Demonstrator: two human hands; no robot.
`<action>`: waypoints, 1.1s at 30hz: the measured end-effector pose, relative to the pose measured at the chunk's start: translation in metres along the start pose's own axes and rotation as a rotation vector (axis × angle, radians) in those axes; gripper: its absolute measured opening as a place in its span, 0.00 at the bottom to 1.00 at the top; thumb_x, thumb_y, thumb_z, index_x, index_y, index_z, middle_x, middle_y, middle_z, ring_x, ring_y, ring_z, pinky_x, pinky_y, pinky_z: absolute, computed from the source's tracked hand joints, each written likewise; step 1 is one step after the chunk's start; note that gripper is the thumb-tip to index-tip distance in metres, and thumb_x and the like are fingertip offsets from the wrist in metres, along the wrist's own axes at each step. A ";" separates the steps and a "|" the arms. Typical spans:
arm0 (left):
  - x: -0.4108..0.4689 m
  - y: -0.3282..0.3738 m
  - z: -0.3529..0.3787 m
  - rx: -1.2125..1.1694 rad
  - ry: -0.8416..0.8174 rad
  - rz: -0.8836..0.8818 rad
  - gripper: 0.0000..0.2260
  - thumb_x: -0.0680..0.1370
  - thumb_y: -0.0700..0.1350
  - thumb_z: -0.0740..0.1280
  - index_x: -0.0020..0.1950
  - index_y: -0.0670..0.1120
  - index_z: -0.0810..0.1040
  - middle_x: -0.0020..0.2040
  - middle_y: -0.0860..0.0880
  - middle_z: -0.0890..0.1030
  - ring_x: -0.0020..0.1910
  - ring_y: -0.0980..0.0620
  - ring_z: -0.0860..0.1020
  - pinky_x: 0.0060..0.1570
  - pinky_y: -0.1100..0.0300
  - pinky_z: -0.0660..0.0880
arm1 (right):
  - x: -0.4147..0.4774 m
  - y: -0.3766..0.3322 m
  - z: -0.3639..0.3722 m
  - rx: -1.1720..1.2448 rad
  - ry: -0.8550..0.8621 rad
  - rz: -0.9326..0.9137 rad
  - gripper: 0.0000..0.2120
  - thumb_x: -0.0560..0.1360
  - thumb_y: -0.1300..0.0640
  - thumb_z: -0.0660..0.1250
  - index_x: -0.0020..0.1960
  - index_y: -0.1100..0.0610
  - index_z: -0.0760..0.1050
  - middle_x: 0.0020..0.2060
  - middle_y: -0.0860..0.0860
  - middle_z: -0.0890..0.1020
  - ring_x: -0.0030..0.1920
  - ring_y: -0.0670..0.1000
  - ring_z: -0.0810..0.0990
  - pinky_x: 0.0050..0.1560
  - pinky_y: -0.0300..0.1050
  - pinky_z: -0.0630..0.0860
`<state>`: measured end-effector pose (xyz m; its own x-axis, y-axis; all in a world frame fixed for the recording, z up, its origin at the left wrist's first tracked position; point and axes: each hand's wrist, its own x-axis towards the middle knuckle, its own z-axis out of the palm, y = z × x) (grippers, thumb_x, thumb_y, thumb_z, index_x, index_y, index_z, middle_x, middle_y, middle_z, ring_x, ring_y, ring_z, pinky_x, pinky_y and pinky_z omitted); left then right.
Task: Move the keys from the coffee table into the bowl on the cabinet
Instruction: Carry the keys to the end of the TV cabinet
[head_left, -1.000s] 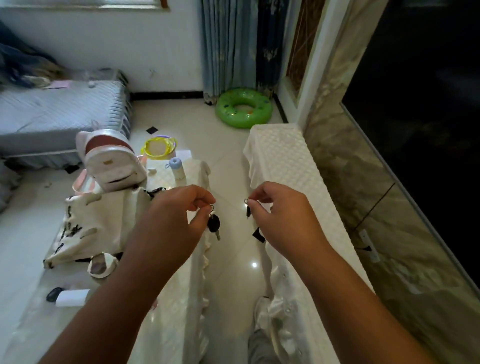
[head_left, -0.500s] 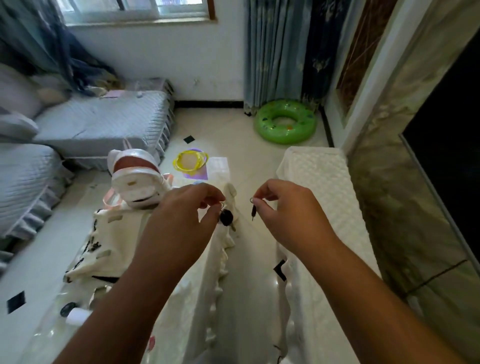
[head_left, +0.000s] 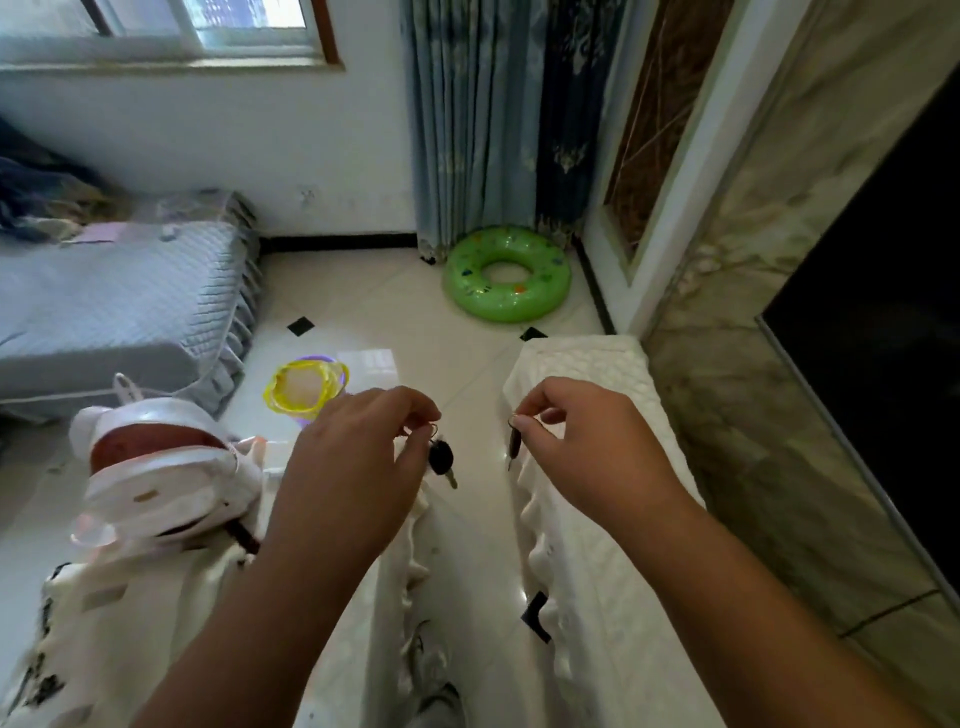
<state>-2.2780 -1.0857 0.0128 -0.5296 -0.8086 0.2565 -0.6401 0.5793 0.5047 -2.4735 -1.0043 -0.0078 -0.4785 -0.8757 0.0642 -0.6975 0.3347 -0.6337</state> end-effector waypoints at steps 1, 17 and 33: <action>0.019 -0.006 0.003 0.003 -0.005 0.021 0.07 0.74 0.44 0.71 0.49 0.55 0.81 0.43 0.59 0.81 0.48 0.52 0.77 0.50 0.55 0.72 | 0.016 0.000 0.001 -0.006 0.016 0.019 0.03 0.74 0.47 0.68 0.43 0.44 0.78 0.41 0.37 0.80 0.44 0.41 0.79 0.45 0.48 0.79; 0.265 -0.065 0.051 -0.018 -0.134 0.159 0.06 0.76 0.47 0.68 0.51 0.57 0.80 0.43 0.62 0.78 0.47 0.57 0.75 0.47 0.59 0.70 | 0.221 0.018 0.014 0.009 0.150 0.240 0.04 0.74 0.48 0.68 0.41 0.45 0.78 0.40 0.36 0.81 0.45 0.41 0.79 0.46 0.49 0.78; 0.499 -0.037 0.150 0.045 -0.176 0.175 0.07 0.75 0.47 0.68 0.49 0.59 0.79 0.41 0.64 0.77 0.47 0.57 0.76 0.47 0.57 0.71 | 0.476 0.111 -0.004 0.096 0.115 0.258 0.04 0.74 0.48 0.68 0.42 0.47 0.79 0.39 0.42 0.81 0.43 0.45 0.80 0.43 0.48 0.79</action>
<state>-2.6021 -1.4956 -0.0016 -0.7209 -0.6672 0.1876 -0.5520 0.7165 0.4265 -2.7814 -1.3828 -0.0445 -0.6942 -0.7194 -0.0252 -0.4941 0.5016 -0.7101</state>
